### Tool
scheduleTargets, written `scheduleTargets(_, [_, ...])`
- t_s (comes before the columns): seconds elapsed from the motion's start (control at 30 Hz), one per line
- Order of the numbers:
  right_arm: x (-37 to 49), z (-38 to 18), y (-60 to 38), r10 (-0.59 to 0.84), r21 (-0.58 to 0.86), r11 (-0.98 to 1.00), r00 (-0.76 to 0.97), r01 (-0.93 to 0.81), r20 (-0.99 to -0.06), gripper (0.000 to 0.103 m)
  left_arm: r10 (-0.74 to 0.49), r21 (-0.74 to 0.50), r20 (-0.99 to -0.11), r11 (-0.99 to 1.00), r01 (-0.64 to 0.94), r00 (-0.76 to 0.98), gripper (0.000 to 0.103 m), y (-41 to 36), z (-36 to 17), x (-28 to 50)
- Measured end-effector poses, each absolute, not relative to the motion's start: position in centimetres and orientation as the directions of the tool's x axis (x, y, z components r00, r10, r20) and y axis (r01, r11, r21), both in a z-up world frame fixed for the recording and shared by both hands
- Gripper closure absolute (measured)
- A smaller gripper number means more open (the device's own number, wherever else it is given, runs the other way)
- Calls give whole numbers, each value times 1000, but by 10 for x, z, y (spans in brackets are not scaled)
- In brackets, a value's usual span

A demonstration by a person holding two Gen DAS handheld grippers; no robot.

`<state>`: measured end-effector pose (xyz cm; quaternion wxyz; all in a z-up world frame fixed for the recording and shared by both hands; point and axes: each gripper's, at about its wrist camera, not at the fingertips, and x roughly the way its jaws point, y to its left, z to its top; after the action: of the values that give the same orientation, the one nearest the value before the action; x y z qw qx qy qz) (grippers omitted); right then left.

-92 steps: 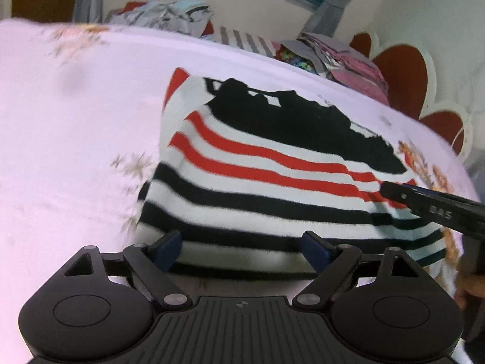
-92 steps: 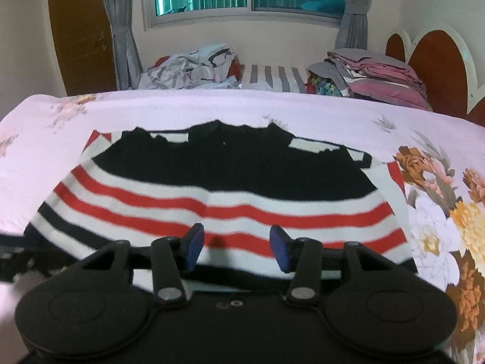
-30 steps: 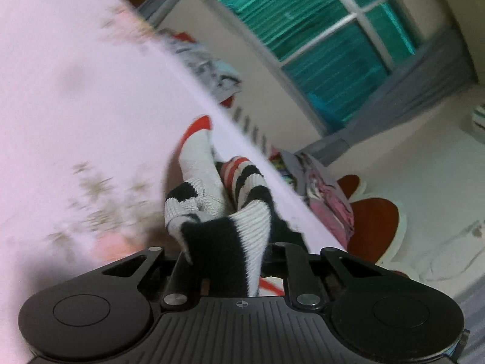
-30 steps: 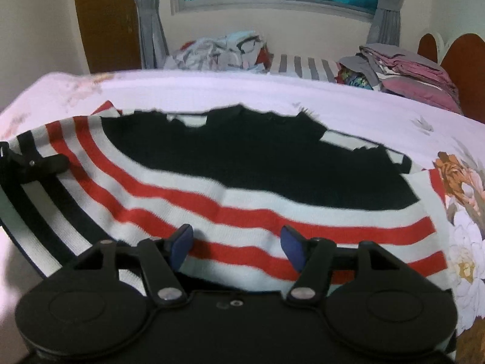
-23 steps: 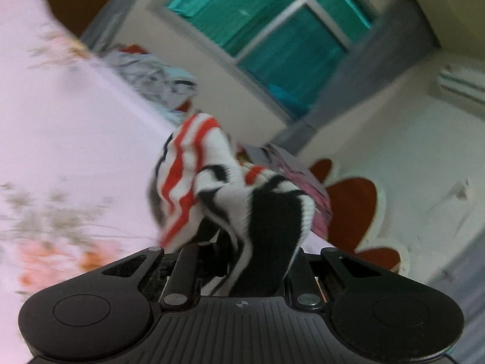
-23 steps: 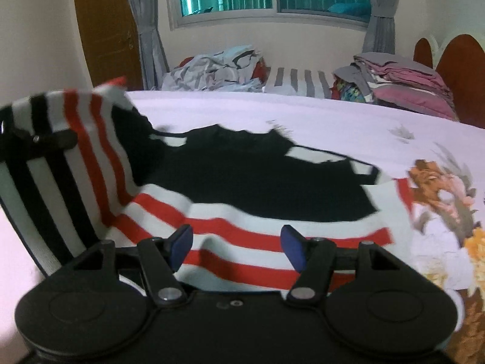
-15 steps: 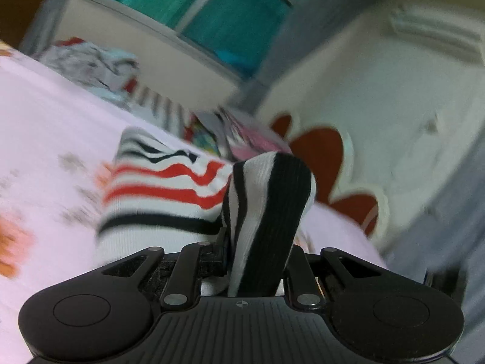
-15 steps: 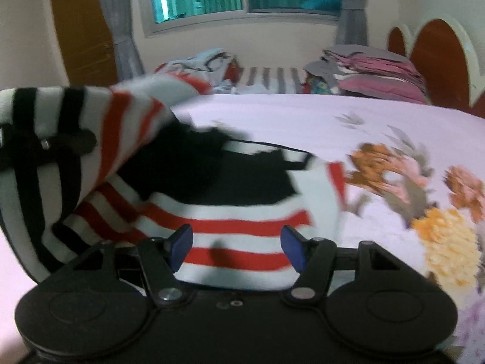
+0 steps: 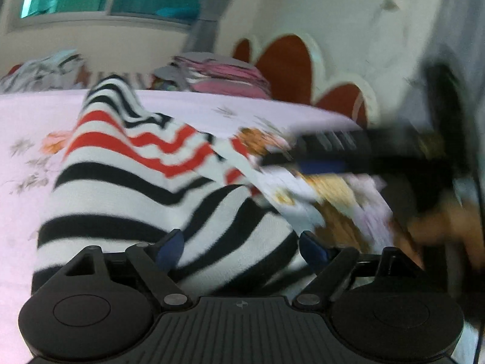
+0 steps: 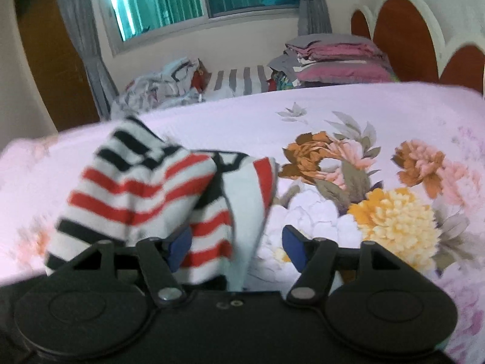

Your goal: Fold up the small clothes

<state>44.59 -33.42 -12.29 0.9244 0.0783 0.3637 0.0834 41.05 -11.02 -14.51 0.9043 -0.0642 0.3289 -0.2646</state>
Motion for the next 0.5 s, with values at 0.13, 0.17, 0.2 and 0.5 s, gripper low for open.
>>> scheduleTargets(0.13, [454,-122,-327,312,309,942,687,-133,-656,34,-540,-327,-545,841,431,641,20,-87,-131,390])
scheduleTargets(0.17, [458,-125,-325,339,337,931,669,-139,-661,34,-537,-337,-536,844,418,651,20,-78,-127,386])
scheduleTargets(0.2, [461,-128,-322,362,362,921,650,-141,-668,34,-527,-341,-527,850,402,666,20,-67,-121,383])
scheduleTargets(0.5, [481,-170,-302,473,509,856,536,-91,-699,44,-356,-323,-510,923,209,783,20,12,-115,393])
